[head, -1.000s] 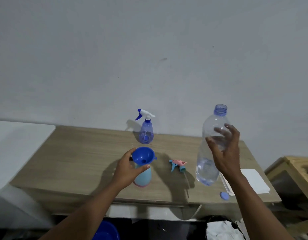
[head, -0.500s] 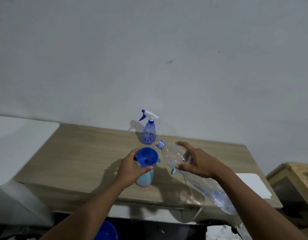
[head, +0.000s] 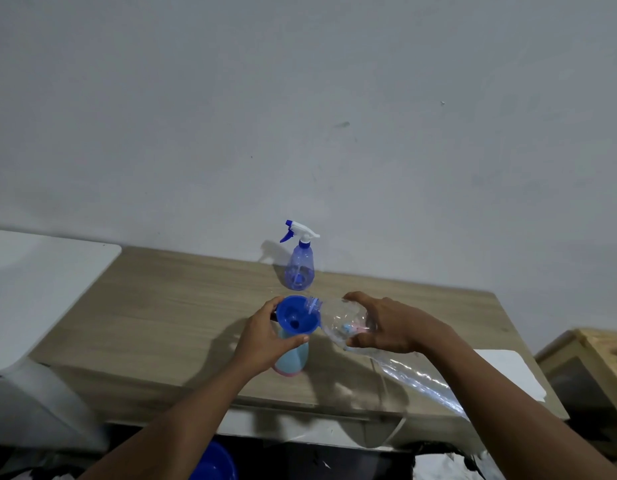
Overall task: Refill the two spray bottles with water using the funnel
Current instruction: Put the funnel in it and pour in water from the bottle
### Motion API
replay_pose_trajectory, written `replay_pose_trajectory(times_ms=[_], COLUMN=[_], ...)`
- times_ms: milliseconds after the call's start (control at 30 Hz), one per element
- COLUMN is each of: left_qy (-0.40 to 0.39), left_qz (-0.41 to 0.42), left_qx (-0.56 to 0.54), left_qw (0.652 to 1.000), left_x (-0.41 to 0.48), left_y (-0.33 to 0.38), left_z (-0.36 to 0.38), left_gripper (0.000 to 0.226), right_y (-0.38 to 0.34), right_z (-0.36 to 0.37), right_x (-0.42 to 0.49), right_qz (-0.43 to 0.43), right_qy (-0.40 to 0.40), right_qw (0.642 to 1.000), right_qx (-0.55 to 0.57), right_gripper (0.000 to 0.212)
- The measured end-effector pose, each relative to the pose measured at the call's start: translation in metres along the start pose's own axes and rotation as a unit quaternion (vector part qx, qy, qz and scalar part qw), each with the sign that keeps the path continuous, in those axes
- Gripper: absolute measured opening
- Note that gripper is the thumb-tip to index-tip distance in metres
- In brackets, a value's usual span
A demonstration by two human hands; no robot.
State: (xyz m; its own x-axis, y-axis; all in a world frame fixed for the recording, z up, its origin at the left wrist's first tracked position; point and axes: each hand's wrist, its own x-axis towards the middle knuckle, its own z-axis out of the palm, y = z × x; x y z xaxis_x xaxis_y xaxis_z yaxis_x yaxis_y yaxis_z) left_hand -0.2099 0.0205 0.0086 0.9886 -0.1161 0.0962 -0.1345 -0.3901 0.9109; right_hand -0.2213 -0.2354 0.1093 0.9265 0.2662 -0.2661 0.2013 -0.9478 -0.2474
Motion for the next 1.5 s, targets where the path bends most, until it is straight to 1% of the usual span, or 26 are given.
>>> replay_pose_trajectory(times_ms=[133, 467, 800, 1000, 1133, 1233, 1300, 1367, 1433, 1500], left_qy=[0.001, 0.000, 0.000, 0.001, 0.008, 0.010, 0.009, 0.010, 0.011, 0.010], left_qz=[-0.001, 0.000, 0.001, 0.007, 0.014, 0.012, 0.010, 0.003, -0.006, -0.009], left_qx=[0.001, -0.007, -0.013, -0.012, -0.008, -0.010, -0.010, -0.009, -0.008, -0.008], left_qw=[1.000, 1.000, 1.000, 1.000, 1.000, 1.000, 1.000, 1.000, 1.000, 1.000], left_x=[0.000, 0.000, 0.000, 0.001, 0.002, 0.003, 0.003, 0.003, 0.003, 0.003], left_y=[0.000, 0.000, -0.004, -0.005, -0.006, -0.008, -0.010, -0.011, -0.012, -0.012], left_z=[-0.001, -0.001, -0.002, -0.002, -0.002, -0.002, -0.001, 0.000, 0.000, 0.000], left_gripper=[0.078, 0.079, 0.079, 0.076, 0.072, 0.076, 0.078, 0.080, 0.081, 0.081], right_y=[-0.001, -0.004, -0.001, 0.007, 0.016, 0.030, 0.044, 0.060, 0.076, 0.088], right_z=[-0.001, -0.002, 0.001, 0.010, 0.014, 0.018, 0.023, 0.030, 0.036, 0.042], right_x=[0.003, 0.004, 0.003, -0.002, -0.008, -0.012, -0.016, -0.020, -0.023, -0.027], right_qz=[0.009, 0.027, 0.025, 0.022, 0.005, 0.008, 0.021, 0.044, 0.079, 0.113], right_qy=[-0.027, -0.053, -0.052, -0.029, 0.020, 0.107, 0.182, 0.266, 0.341, 0.388], right_qw=[1.000, 0.998, 0.998, 0.999, 0.996, 0.978, 0.952, 0.920, 0.887, 0.862], right_qx=[-0.004, -0.016, -0.012, 0.035, 0.087, 0.180, 0.245, 0.284, 0.302, 0.308], right_gripper=[0.087, 0.087, 0.086, 0.085, 0.084, 0.083, 0.080, 0.078, 0.079, 0.080])
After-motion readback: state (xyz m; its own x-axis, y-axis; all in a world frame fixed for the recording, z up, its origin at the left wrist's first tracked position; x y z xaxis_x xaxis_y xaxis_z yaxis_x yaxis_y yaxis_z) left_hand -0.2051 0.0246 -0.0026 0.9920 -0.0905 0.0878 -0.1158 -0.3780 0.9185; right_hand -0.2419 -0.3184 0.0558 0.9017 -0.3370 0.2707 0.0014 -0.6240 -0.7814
